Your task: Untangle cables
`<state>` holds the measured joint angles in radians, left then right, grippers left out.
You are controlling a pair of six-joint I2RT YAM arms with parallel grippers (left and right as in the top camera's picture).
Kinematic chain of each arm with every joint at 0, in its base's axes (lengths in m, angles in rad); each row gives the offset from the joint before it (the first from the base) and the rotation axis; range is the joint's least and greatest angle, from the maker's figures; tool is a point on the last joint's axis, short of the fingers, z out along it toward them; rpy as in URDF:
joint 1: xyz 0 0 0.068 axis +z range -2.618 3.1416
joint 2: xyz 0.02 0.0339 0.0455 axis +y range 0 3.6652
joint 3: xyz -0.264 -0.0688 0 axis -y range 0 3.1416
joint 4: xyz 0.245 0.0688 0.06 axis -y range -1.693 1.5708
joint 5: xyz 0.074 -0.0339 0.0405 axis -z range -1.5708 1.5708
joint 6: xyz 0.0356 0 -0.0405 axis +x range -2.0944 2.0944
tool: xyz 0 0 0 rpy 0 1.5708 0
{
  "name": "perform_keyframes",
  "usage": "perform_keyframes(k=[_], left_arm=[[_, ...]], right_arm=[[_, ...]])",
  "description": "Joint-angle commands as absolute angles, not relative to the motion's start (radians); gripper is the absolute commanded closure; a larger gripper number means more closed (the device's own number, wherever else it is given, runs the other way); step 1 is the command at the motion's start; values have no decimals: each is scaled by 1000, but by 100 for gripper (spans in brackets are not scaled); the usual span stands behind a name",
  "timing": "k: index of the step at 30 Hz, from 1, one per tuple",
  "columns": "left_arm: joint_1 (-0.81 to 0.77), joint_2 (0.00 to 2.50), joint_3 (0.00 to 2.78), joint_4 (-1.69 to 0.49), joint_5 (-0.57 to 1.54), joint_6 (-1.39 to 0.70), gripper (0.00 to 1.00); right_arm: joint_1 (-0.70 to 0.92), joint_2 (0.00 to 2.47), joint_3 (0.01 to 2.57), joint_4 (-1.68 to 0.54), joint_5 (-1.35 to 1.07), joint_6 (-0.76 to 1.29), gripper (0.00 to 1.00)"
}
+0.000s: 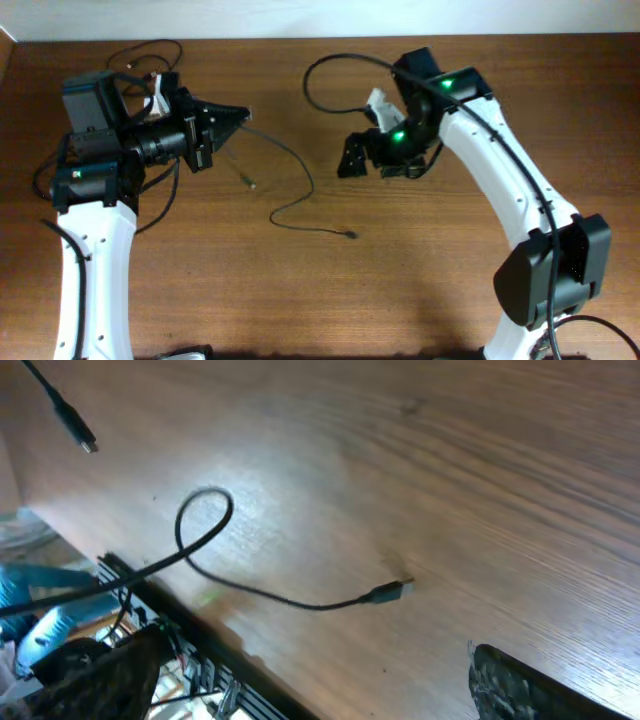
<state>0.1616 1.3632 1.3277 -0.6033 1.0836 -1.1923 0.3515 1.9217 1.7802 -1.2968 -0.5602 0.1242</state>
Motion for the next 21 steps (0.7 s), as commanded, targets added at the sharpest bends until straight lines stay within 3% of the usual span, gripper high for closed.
perform_keyframes(k=[1,5,9,16,21], left_arm=[[157,1346,1345,-622,1022,-1272,100],[157,1346,1345,-630,1016,-1284,100],[157,1346,1345,-629,1036,-1463,100],[157,1346,1345,-609,1159,-1586,100],[157,1346,1345,-568,1247,-1608,100]], right_arm=[[353,1893,1818,-1306,-585,41,4],[361,1785,1885,-1304,-598,-55,7],[424,1684,1900,-1285,-599,-207,4],[579,1690,1899,-1097,-564,-205,4],[595,1721,1898,-1074,-564,-202,6]])
